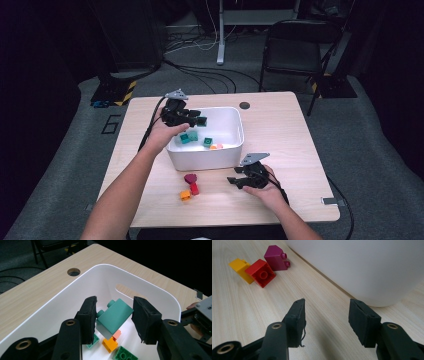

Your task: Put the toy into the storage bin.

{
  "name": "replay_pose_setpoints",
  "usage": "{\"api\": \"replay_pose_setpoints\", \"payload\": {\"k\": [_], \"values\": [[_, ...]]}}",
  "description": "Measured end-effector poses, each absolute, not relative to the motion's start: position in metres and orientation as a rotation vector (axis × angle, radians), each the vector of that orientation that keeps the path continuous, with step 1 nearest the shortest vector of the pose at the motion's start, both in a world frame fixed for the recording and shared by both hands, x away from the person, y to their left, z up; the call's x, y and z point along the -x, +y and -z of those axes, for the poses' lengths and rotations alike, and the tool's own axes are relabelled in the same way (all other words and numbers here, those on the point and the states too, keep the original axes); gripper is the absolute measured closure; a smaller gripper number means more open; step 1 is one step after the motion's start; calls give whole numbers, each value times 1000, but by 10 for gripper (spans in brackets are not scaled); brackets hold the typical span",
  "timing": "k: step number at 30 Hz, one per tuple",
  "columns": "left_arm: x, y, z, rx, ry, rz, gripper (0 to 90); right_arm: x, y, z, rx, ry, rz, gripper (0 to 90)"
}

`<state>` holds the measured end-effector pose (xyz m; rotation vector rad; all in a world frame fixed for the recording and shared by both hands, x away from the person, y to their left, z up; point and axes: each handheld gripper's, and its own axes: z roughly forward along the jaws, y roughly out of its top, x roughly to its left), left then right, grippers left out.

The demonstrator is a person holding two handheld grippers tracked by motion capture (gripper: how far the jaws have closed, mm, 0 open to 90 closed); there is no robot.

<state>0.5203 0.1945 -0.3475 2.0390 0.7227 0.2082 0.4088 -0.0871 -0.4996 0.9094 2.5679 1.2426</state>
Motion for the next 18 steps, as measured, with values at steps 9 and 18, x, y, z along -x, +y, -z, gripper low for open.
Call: {"api": "replay_pose_setpoints", "payload": {"k": [9,18], "values": [[-537,177,364,-2053,745,-209,547,-409,-87,500,-906,2571,-1242,470],[-547,163,385,-2125,759,-203,546,-409,-87,500,-900,2574,-1248,470]]}}
